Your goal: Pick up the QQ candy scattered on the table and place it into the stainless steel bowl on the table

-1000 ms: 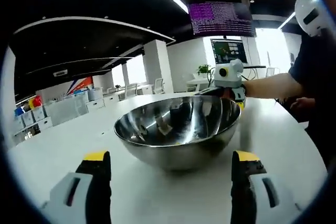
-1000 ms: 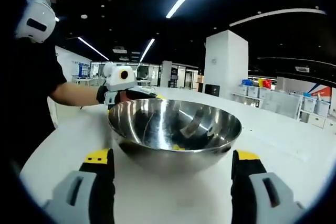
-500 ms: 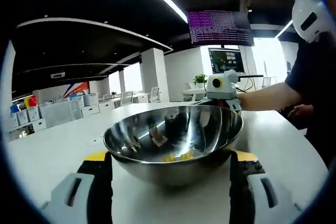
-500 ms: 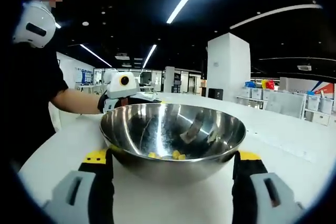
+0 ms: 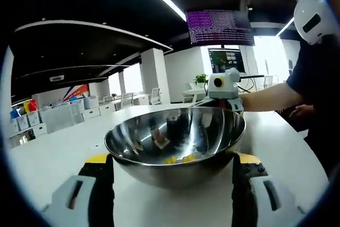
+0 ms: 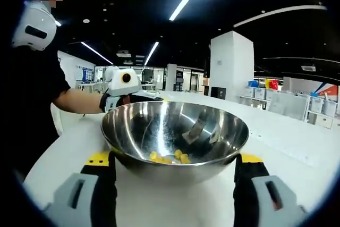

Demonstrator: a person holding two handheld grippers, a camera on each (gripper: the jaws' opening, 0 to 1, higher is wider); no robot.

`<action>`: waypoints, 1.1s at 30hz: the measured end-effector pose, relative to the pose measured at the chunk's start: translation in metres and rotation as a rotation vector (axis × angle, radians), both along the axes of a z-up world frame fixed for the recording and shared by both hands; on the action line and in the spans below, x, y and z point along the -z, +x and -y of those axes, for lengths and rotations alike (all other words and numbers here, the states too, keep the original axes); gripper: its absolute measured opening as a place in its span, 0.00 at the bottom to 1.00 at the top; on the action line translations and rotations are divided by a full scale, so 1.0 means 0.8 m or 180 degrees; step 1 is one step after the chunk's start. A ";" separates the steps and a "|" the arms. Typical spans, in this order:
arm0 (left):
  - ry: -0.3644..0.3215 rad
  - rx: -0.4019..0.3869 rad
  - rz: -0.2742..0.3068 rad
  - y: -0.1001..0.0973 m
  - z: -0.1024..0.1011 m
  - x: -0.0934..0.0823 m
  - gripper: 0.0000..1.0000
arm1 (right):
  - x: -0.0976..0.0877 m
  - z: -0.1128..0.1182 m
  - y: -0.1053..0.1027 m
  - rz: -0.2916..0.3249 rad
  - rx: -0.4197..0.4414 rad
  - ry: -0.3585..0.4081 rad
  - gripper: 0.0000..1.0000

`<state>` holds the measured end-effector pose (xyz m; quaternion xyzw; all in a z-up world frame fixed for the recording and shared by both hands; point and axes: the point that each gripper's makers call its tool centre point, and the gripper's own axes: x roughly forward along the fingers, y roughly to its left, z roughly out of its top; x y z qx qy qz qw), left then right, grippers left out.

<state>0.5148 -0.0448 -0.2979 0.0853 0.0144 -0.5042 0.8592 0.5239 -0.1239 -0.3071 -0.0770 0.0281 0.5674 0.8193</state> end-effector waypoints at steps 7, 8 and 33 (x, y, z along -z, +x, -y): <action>-0.0004 0.0034 0.0126 0.015 0.003 -0.031 0.92 | -0.030 0.002 0.013 0.0131 0.0042 0.0014 0.88; 0.0010 0.0039 0.0141 0.018 0.003 -0.034 0.92 | -0.033 0.002 0.016 0.0140 0.0054 -0.0001 0.88; -0.0032 0.0016 0.0015 0.159 0.015 -0.027 0.93 | -0.022 0.022 0.159 -0.0092 0.0154 -0.0057 0.87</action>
